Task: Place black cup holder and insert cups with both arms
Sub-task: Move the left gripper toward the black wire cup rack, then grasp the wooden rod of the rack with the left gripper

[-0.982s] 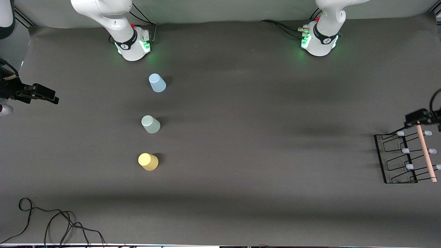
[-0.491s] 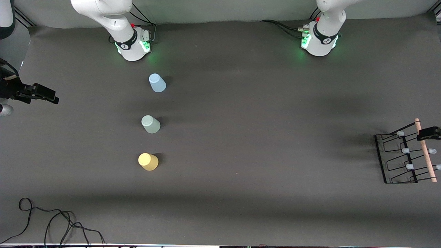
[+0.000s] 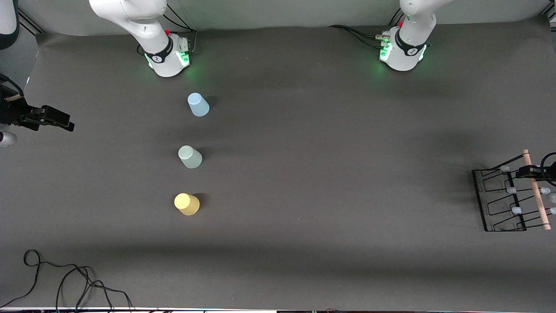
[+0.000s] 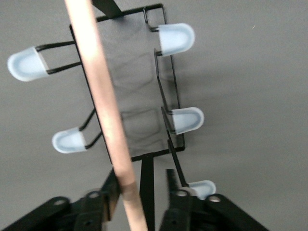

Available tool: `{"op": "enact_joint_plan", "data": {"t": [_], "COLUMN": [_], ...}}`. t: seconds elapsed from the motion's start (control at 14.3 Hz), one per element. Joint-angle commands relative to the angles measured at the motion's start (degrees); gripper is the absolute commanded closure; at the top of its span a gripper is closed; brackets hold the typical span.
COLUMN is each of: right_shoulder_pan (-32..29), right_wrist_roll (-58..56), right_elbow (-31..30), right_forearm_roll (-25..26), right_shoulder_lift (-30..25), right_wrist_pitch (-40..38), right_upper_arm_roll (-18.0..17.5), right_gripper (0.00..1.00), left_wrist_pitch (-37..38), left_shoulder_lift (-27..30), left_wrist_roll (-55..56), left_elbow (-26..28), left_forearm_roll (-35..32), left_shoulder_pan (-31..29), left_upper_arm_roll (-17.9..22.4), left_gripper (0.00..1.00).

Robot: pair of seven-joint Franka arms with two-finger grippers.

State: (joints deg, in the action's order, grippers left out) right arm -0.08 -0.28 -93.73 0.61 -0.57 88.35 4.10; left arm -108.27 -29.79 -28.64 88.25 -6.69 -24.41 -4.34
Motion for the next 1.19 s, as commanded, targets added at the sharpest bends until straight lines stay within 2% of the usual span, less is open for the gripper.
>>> {"op": "enact_joint_plan", "data": {"t": [0.0, 0.21, 0.49, 0.7, 0.84, 1.12], "right_shoulder_pan": [-0.36, -0.44, -0.44, -0.44, -0.53, -0.44], "right_wrist_roll": [-0.33, -0.42, -0.42, -0.33, -0.42, -0.33], "right_elbow": [-1.19, -1.1, -1.19, -1.19, -1.19, -1.19], "right_forearm_roll": [0.27, 0.27, 0.27, 0.27, 0.27, 0.27], "right_shoulder_lift": [-1.36, -1.36, -1.45, -1.45, -1.45, -1.45], "right_wrist_pitch": [0.07, 0.07, 0.07, 0.07, 0.07, 0.07], "right_upper_arm_roll": [-0.41, -0.41, -0.41, -0.41, -0.41, -0.41], "right_gripper": [0.0, 0.0, 0.0, 0.0, 0.0, 0.0], "left_wrist_pitch": [1.65, 4.9, 10.0, 14.47, 16.76, 15.63], "left_shoulder_lift": [1.75, 3.86, 8.6, 11.85, 12.83, 11.78], "left_wrist_roll": [-0.89, -0.01, 6.92, 11.58, 16.92, 32.21], "left_elbow": [1.13, -0.45, -1.24, -1.24, -1.42, -2.82], "left_forearm_roll": [-1.39, -0.7, -0.08, 8.07, 9.86, 11.52], "left_shoulder_pan": [0.5, 1.37, 8.92, 14.02, 19.46, 32.29], "left_upper_arm_roll": [-0.4, -1.28, -1.99, -1.99, -1.99, -1.99], "left_gripper": [1.0, 1.0, 1.0, 1.0, 1.0, 1.0]}}
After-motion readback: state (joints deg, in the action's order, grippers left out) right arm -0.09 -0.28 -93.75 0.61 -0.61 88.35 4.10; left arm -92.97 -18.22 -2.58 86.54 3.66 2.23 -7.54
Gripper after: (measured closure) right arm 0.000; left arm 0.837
